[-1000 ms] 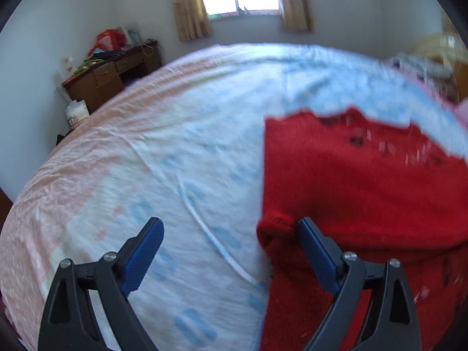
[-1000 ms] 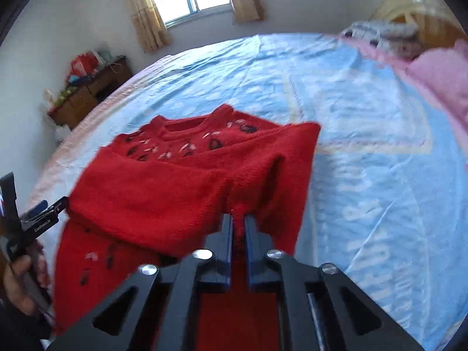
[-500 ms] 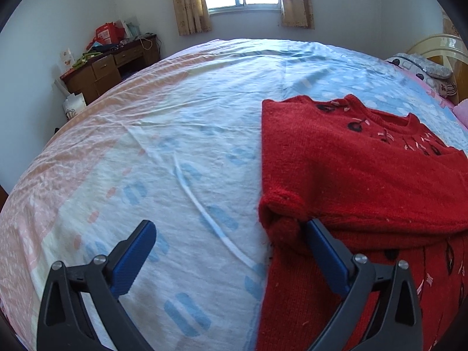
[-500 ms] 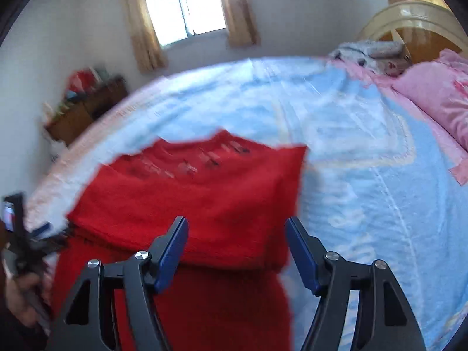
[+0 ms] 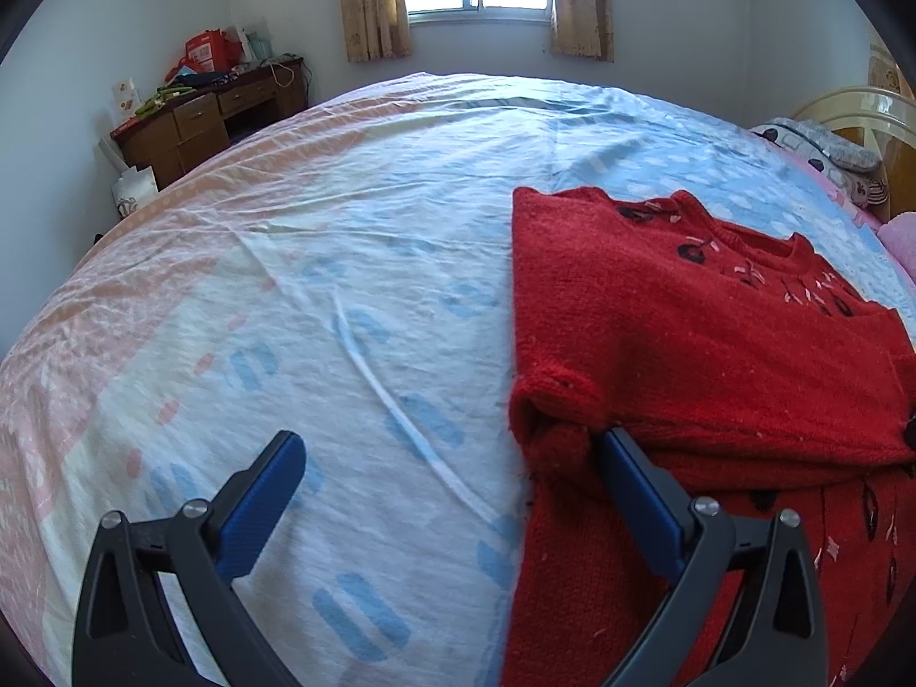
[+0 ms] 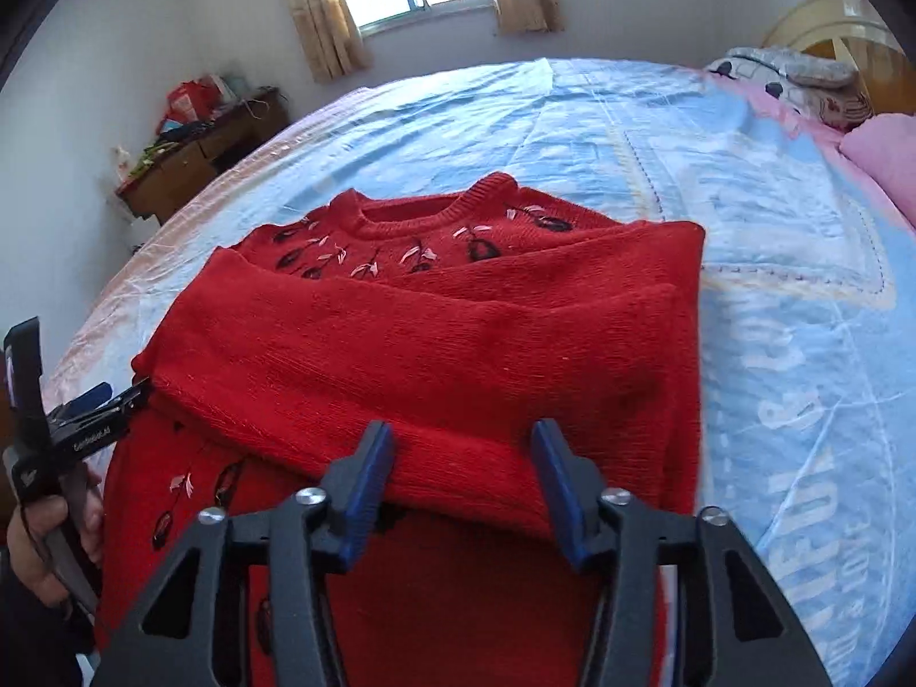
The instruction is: Fold small clothes
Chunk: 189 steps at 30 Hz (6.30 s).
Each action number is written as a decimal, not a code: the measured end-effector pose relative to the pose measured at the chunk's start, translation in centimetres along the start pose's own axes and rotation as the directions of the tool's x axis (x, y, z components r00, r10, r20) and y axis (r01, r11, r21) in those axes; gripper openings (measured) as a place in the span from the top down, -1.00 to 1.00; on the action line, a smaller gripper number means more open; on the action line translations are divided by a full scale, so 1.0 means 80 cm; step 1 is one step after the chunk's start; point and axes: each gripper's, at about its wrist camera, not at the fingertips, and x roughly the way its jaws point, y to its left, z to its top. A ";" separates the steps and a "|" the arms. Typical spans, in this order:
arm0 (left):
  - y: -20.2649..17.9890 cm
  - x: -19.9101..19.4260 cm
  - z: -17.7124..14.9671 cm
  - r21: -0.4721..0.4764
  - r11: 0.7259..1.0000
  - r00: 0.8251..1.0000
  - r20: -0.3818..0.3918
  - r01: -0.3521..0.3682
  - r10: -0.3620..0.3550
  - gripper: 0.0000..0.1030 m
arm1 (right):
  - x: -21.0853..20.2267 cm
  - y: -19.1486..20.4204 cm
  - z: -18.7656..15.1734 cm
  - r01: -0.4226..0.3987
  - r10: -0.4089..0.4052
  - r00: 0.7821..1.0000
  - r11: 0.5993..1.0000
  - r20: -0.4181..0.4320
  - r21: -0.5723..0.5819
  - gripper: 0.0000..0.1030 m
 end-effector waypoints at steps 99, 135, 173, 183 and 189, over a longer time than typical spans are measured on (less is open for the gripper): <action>0.058 -0.234 -0.170 0.054 0.871 0.872 -0.062 0.488 -0.485 0.83 | -0.249 -0.012 -0.265 -0.205 0.204 0.979 0.964 0.025 0.170 0.88; 0.035 -0.189 0.053 -0.005 0.841 0.823 0.210 0.542 -0.529 0.85 | -0.278 -0.020 -0.007 -0.123 0.067 0.893 0.987 0.445 0.099 0.89; -0.012 0.000 0.126 -0.031 0.950 0.948 0.069 0.312 -0.309 0.07 | -0.004 -0.084 0.126 0.058 -0.091 0.987 0.972 0.134 0.229 -0.33; -0.087 0.036 0.110 0.289 0.954 0.997 -0.020 0.074 -0.071 -0.27 | 0.081 0.041 0.116 0.003 -0.031 0.978 0.991 -0.205 -0.134 -0.33; -0.057 0.031 0.146 0.161 0.986 0.998 0.038 0.035 -0.042 -0.33 | 0.075 0.006 0.173 0.117 -0.117 0.993 0.993 -0.035 -0.003 -0.33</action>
